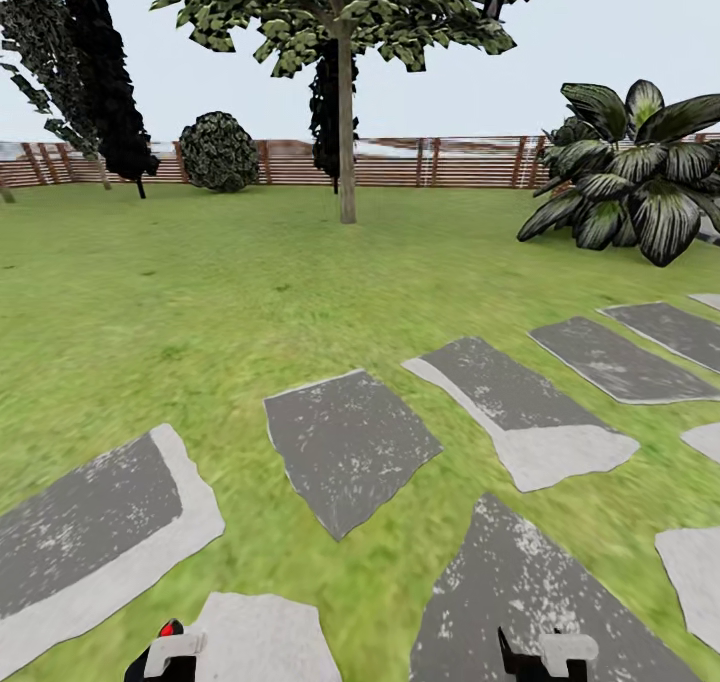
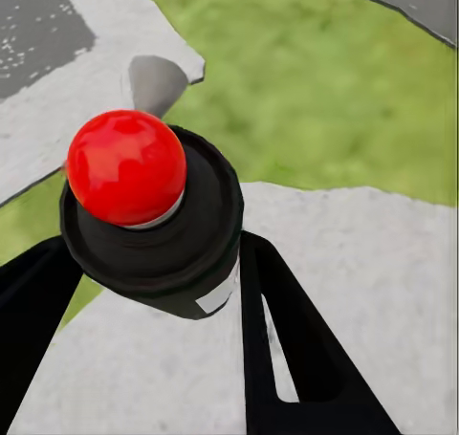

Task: In the garden, pick up the pesticide atomizer on the floor and spray pesticide onto both trees until each tree trunk is fully covered.

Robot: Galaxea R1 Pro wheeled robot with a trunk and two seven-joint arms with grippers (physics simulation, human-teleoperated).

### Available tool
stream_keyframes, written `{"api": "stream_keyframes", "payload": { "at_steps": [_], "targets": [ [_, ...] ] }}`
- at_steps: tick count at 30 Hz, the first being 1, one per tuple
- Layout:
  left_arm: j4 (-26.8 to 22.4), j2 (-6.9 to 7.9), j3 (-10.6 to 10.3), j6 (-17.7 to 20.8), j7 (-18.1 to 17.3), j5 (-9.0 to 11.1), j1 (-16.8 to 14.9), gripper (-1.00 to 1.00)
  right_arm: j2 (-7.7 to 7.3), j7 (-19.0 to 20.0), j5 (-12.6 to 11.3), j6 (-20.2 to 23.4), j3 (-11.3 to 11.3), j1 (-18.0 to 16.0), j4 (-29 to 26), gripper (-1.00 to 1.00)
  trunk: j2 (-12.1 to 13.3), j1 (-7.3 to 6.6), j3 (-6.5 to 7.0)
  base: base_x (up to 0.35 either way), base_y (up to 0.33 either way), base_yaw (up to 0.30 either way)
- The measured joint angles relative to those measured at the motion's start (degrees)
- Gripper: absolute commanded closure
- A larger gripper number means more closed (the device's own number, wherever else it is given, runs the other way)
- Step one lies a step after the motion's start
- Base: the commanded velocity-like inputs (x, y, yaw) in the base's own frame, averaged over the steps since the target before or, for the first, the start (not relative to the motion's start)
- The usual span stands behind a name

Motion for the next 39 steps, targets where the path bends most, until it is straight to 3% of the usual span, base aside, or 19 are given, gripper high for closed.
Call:
{"api": "stream_keyframes", "payload": {
  "at_steps": [39],
  "targets": [
    [-0.07,0.0,0.02,-0.13,0.0,0.02,0.0,1.0,0.0,0.0,0.0,0.0,0.08,0.01,-0.04,-1.0,0.0,0.0,0.0,0.335,-0.075,0.0]
  ]
}}
